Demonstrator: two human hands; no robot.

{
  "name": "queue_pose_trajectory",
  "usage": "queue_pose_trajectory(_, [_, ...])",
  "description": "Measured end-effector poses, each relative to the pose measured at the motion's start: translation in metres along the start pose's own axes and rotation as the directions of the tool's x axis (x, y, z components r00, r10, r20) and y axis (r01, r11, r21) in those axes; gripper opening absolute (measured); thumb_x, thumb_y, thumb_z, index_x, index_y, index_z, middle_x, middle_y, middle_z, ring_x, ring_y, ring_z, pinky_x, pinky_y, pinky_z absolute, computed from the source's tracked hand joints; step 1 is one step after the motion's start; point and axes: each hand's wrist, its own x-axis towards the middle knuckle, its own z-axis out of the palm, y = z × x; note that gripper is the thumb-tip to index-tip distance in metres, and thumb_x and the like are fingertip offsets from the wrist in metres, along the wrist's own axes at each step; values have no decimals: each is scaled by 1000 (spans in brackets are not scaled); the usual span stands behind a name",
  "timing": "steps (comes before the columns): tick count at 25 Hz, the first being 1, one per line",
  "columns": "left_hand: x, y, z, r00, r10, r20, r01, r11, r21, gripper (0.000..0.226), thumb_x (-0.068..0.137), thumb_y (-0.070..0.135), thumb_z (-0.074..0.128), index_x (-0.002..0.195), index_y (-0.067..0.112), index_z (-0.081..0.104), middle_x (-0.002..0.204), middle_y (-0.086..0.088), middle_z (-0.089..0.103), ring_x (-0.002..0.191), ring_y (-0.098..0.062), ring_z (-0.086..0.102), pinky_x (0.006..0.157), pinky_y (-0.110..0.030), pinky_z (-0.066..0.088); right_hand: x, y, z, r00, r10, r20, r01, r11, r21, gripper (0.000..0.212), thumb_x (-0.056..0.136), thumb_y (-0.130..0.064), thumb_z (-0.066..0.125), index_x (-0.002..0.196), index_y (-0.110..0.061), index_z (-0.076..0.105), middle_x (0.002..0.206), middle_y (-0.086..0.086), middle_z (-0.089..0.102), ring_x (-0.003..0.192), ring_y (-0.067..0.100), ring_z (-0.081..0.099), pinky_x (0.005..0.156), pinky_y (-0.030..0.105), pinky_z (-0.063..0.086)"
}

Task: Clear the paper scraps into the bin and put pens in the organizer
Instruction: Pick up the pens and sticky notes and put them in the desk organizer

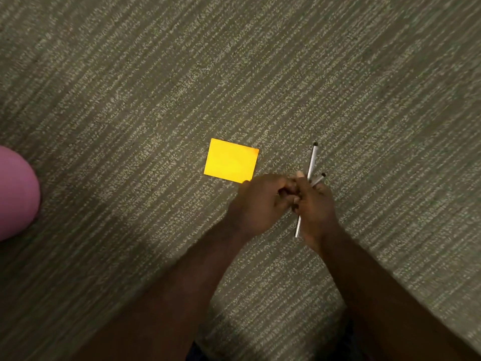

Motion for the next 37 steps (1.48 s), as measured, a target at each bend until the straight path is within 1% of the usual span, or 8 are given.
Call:
queue_pose_trajectory(3, [10,-23,-21,992,37,-118,-14,981,195,35,79,38,66,110,21,61,110,0,65,102,-22,58,87,-43,47,2,1,-22,994,-16,-111,8,998,-69,37,97,-39,43,66,-19,51,58,-5,50,48,5,45,45,21,39])
queue_pose_trajectory(6, [23,-57,-59,989,-90,-119,140,826,546,86,63,46,78,136,24,38,141,-3,40,129,-30,36,103,-47,34,-5,7,-40,997,-35,-72,29,995,-91,40,98,-38,39,63,-19,45,53,-6,44,43,6,41,40,21,38])
queue_pose_trajectory(12, [38,-65,-76,984,-140,-114,181,729,661,85,44,53,85,111,18,47,119,-6,50,113,-31,42,89,-46,36,-24,14,-52,999,11,-41,-18,985,-171,34,97,-38,39,71,-17,43,58,-4,39,46,5,37,45,25,33])
queue_pose_trajectory(17, [10,-61,-73,939,-314,-143,344,835,430,53,85,29,64,132,11,47,137,-19,48,126,-35,43,102,-43,37,-52,-24,-42,1000,-17,-19,12,981,-195,33,98,-41,38,73,-19,43,56,-7,38,48,6,34,45,24,33])
queue_pose_trajectory(22, [-77,22,-94,874,-286,-392,306,952,-12,30,93,22,53,109,-3,58,102,-26,64,92,-34,59,74,-34,37,-133,-115,0,992,-23,126,35,995,-97,23,99,-24,36,98,-22,59,58,-9,44,49,5,38,46,21,34])
queue_pose_trajectory(25, [-137,91,-138,828,-343,-443,268,937,-224,22,92,27,51,85,6,55,72,-13,56,65,-24,50,56,-30,27,-205,-183,21,963,-113,245,165,965,-203,23,99,-14,38,112,-16,58,64,-4,46,53,3,41,47,17,37])
queue_pose_trajectory(32, [-292,252,-288,679,-465,-567,137,840,-524,18,86,31,52,69,30,50,59,9,43,53,1,40,53,-29,31,-387,-332,89,868,-142,476,345,861,-373,20,98,-15,42,108,-12,59,75,0,60,61,8,51,55,21,44])
queue_pose_trajectory(37, [-443,351,-396,464,-536,-705,-26,788,-616,22,84,34,53,90,14,57,73,-1,56,68,-6,50,65,-29,43,-538,-401,178,706,-62,706,469,787,-401,20,98,-14,45,111,-7,58,97,11,68,65,15,59,60,25,47])
